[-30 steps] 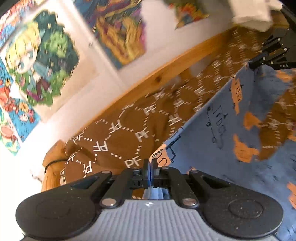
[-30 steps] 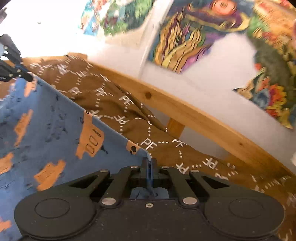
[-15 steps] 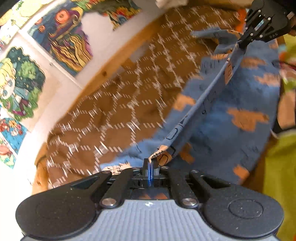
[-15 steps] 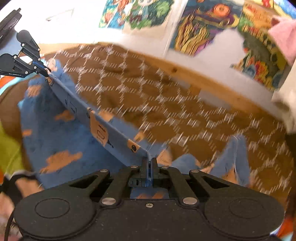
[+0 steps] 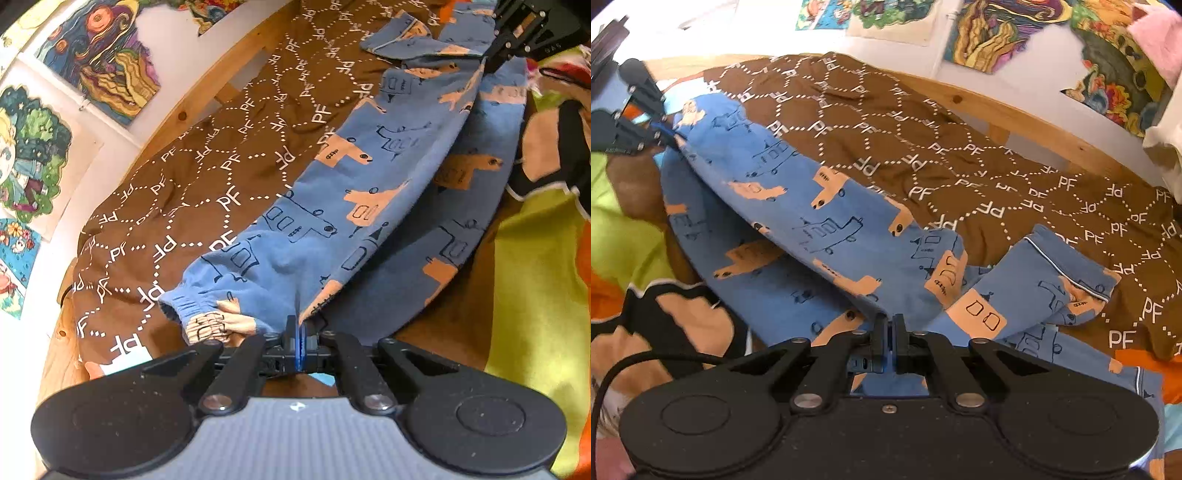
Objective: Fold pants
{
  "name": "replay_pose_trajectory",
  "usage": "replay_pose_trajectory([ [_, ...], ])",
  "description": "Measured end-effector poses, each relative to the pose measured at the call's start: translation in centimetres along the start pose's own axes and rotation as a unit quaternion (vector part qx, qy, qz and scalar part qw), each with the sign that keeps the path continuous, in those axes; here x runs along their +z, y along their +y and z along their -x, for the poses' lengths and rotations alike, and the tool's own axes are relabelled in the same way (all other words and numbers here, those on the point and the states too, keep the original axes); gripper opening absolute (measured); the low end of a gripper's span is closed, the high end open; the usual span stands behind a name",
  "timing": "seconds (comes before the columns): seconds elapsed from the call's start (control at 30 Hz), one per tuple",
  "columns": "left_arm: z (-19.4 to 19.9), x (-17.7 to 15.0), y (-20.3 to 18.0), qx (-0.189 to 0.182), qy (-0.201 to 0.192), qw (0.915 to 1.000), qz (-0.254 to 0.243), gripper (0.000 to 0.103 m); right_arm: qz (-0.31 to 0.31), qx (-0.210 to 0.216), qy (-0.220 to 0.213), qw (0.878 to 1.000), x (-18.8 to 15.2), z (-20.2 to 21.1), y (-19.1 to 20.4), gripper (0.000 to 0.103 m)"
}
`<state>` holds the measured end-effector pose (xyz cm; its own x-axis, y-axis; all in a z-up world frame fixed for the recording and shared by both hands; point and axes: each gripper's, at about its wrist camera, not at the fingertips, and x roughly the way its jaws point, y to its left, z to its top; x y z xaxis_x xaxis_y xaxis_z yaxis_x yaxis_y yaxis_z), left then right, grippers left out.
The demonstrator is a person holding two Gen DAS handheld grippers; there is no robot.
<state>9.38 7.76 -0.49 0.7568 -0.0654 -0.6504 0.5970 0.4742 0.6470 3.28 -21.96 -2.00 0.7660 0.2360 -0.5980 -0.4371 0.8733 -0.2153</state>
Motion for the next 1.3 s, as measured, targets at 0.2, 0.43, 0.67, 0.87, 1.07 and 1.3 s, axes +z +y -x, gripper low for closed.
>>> replay_pose_trajectory([
  [0.2,-0.5,-0.3,-0.5,0.003,0.004,0.9997,-0.026,0.001,0.006,-0.003,0.012,1.000,-0.8,0.3,0.8,0.000],
  [0.43,-0.9,-0.5,-0.5,-0.005,0.004,0.9994,-0.035,0.001,0.006,-0.006,0.022,1.000,-1.6,-0.1,1.3,0.000],
  [0.67,-0.5,-0.7,-0.5,-0.007,0.002,0.9993,-0.038,0.000,0.034,-0.002,0.020,0.999,-1.3,0.6,1.6,0.000],
  [0.87,-0.8,-0.8,-0.4,-0.011,0.003,0.9989,-0.046,0.001,0.054,0.009,0.036,0.998,-1.4,1.0,2.4,0.000],
  [1.07,-1.2,-0.8,-0.2,-0.027,0.008,0.9979,-0.059,0.001,0.043,0.016,0.057,0.997,-1.7,0.0,2.3,0.000],
  [1.3,-0.2,0.5,1.5,-0.057,0.000,0.9981,0.022,0.070,-0.014,0.014,0.028,0.999,-1.5,1.8,0.6,0.036],
])
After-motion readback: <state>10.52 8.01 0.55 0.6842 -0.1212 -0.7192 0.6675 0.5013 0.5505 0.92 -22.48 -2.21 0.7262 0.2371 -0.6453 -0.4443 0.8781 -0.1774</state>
